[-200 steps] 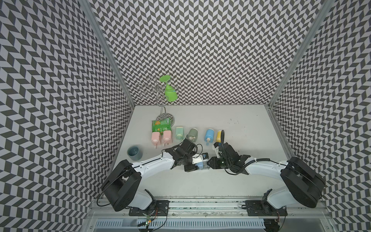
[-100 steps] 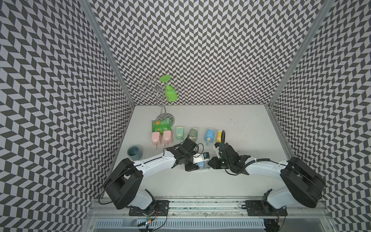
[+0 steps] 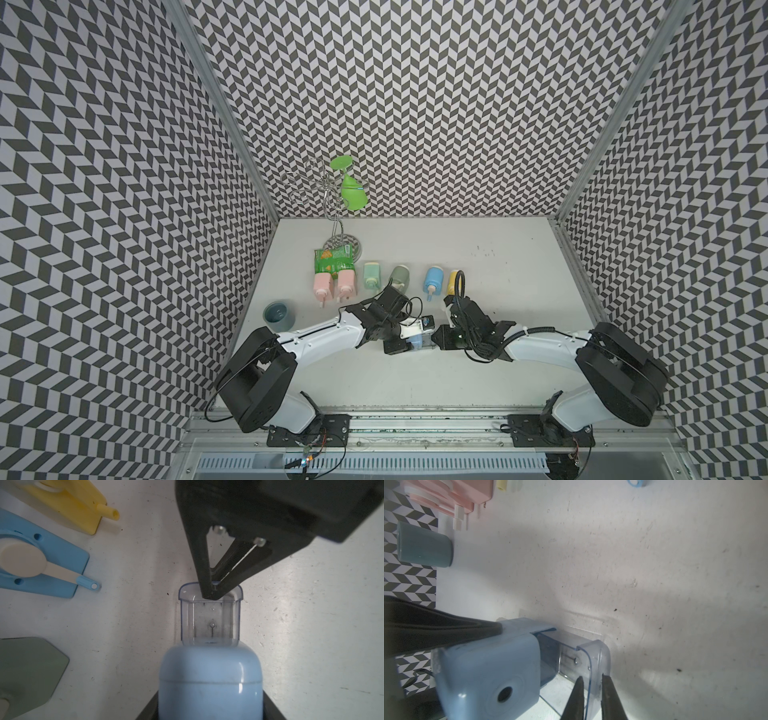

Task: Put the tray back into the pencil sharpener
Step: Close the container of the pencil sharpener.

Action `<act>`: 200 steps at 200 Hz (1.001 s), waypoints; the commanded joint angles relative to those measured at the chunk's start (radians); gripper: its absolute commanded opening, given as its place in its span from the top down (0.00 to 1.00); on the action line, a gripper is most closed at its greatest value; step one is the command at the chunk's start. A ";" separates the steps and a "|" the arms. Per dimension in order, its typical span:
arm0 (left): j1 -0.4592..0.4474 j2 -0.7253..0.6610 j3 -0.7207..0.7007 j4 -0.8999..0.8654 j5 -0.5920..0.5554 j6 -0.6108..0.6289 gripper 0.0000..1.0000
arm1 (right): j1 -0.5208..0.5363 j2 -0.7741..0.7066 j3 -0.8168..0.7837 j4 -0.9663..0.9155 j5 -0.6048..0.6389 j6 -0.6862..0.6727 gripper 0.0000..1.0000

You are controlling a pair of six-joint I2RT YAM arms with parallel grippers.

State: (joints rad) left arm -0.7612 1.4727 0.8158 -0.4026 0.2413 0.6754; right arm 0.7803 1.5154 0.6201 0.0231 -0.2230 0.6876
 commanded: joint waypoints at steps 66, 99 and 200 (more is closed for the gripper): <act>-0.012 0.049 -0.019 0.024 -0.062 0.006 0.50 | 0.020 -0.022 0.018 0.056 -0.131 -0.098 0.90; -0.013 0.053 -0.017 0.029 -0.062 0.003 0.50 | 0.019 -0.005 0.020 0.079 -0.164 -0.090 0.88; -0.012 0.050 -0.022 0.040 -0.054 -0.004 0.51 | -0.104 -0.112 -0.086 0.044 -0.081 -0.030 0.77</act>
State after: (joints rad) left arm -0.7700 1.4845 0.8204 -0.3820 0.2298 0.6678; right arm 0.6811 1.3518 0.5743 0.0395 -0.2966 0.6369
